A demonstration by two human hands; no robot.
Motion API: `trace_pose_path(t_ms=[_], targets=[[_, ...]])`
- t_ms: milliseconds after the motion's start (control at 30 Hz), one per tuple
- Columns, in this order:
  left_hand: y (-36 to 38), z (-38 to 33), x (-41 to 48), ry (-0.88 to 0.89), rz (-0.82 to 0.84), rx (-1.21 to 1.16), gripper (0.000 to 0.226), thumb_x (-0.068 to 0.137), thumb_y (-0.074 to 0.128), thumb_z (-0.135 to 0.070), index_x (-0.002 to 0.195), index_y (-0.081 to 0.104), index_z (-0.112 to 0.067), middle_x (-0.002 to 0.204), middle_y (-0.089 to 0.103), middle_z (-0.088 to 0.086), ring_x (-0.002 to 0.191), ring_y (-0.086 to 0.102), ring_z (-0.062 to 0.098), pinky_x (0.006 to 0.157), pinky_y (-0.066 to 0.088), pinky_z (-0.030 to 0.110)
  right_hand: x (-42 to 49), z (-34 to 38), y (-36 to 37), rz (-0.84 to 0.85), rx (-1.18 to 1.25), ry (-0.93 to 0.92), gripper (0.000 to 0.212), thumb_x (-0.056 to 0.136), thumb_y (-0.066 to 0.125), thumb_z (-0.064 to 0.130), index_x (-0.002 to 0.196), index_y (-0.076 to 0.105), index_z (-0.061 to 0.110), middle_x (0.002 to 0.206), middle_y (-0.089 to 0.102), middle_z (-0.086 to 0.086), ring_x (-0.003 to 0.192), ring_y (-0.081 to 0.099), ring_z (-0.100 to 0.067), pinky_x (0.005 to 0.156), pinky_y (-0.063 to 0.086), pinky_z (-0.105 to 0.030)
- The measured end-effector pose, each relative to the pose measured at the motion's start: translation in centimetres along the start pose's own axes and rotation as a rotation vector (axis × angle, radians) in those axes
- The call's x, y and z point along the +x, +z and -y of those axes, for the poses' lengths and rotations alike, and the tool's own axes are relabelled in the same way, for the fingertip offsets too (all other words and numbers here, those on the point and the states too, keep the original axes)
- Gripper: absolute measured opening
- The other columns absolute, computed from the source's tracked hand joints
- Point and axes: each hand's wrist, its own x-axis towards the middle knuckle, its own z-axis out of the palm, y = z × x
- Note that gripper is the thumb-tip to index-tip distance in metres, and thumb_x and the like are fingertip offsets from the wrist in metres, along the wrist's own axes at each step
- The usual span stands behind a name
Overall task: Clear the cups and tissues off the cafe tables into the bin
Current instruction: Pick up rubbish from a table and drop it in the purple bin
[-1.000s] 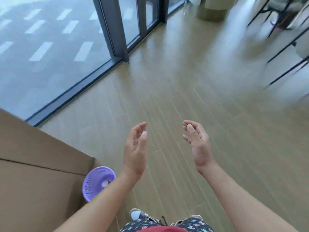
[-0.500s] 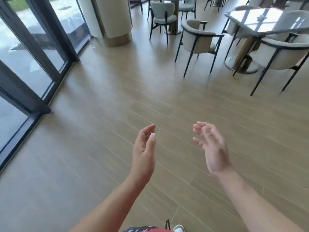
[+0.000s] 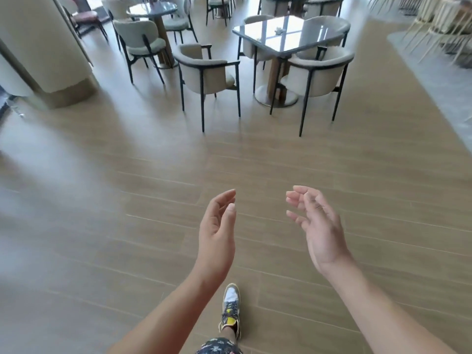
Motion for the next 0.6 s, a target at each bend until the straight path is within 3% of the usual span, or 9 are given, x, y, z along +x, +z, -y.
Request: trace_pose_path(t_ms=[167, 300, 600], targets=[[2.9, -0.4, 9.4, 0.017, 0.118, -0.004, 0.031, 0.101, 0.052, -0.027, 0.129, 0.064, -0.019, 0.127, 0.069, -0.014, 0.126, 0.06, 0.005, 0.113, 0.046, 0.05, 8.2, 1.1, 1.1, -0.108, 0.01, -0.032, 0.039, 0.092, 0.059, 0.051, 0.116, 0.071, 0.023, 0.121, 0.072, -0.002, 0.119, 0.066, -0.014, 0.096, 0.053, -0.04], [5.3, -1.2, 16.0, 0.047, 0.223, 0.002, 0.035, 0.098, 0.05, -0.032, 0.129, 0.064, -0.022, 0.131, 0.067, -0.013, 0.129, 0.058, 0.007, 0.113, 0.045, 0.05, 13.6, 2.5, 1.4, -0.184, 0.007, -0.094, 0.05, 0.083, 0.06, 0.062, 0.117, 0.071, 0.027, 0.126, 0.071, 0.0, 0.122, 0.065, -0.014, 0.097, 0.053, -0.037], [12.8, -1.5, 25.7, 0.019, 0.374, -0.038, 0.037, 0.097, 0.05, -0.035, 0.129, 0.064, -0.021, 0.13, 0.067, -0.012, 0.127, 0.06, 0.009, 0.109, 0.05, 0.048, 22.6, 3.4, -2.0, -0.325, -0.005, -0.129, 0.043, 0.089, 0.057, 0.059, 0.118, 0.072, 0.03, 0.125, 0.071, -0.001, 0.124, 0.065, -0.014, 0.103, 0.053, -0.043]])
